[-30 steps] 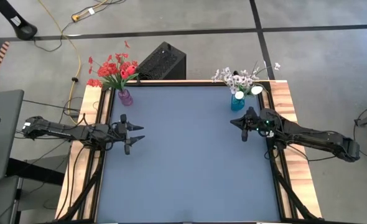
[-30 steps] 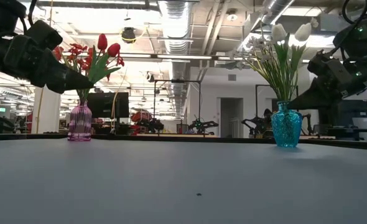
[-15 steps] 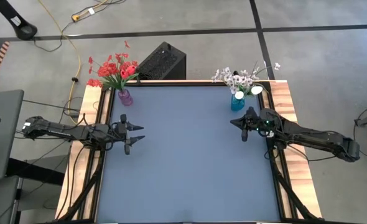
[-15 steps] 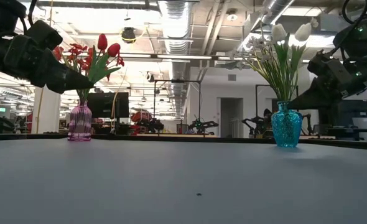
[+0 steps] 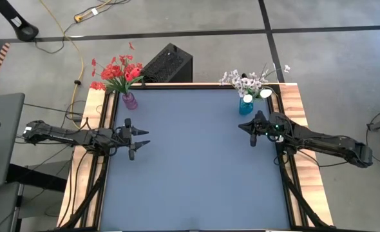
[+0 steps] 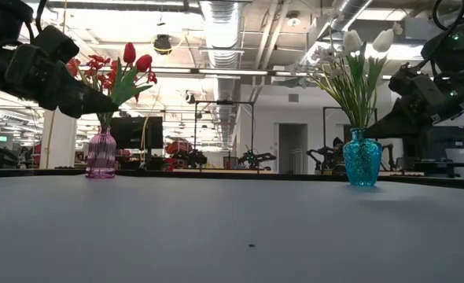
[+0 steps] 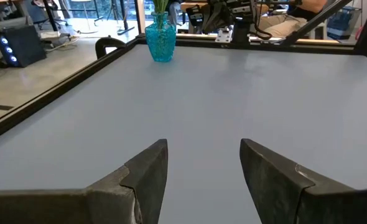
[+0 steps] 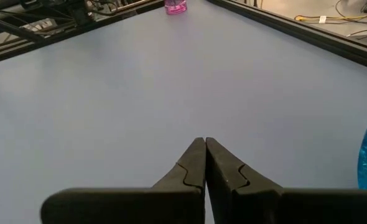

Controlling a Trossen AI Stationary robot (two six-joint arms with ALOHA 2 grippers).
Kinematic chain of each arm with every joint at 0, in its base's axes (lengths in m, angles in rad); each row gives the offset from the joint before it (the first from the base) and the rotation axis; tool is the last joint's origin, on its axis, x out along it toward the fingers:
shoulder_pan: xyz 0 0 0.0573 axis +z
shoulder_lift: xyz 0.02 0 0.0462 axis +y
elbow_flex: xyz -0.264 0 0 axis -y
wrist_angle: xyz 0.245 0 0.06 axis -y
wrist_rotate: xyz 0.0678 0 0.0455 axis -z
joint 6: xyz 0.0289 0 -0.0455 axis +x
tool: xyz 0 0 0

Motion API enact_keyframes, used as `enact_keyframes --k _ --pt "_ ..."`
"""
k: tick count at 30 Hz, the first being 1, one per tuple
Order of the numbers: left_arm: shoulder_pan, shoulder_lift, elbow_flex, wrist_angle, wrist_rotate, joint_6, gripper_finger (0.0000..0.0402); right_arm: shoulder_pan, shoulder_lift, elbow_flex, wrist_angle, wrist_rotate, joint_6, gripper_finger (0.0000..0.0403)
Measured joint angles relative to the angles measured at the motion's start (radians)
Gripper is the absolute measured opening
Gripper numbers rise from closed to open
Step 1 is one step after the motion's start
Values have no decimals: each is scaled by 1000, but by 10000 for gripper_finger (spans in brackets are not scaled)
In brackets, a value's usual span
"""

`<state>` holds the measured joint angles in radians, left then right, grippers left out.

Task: Sort flowers into vase by color
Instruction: Return to Home Position

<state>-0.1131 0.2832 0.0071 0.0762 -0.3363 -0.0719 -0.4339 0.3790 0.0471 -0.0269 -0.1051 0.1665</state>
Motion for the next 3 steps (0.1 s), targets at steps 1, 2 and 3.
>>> enact_keyframes --k 1,2,3 --pt "0 0 0 0 0 0 190 0 0 0 0 0 0 32" --pt "0 0 0 0 0 0 190 0 0 0 0 0 0 32" --pt "0 0 0 0 0 0 190 0 0 0 0 0 0 32"
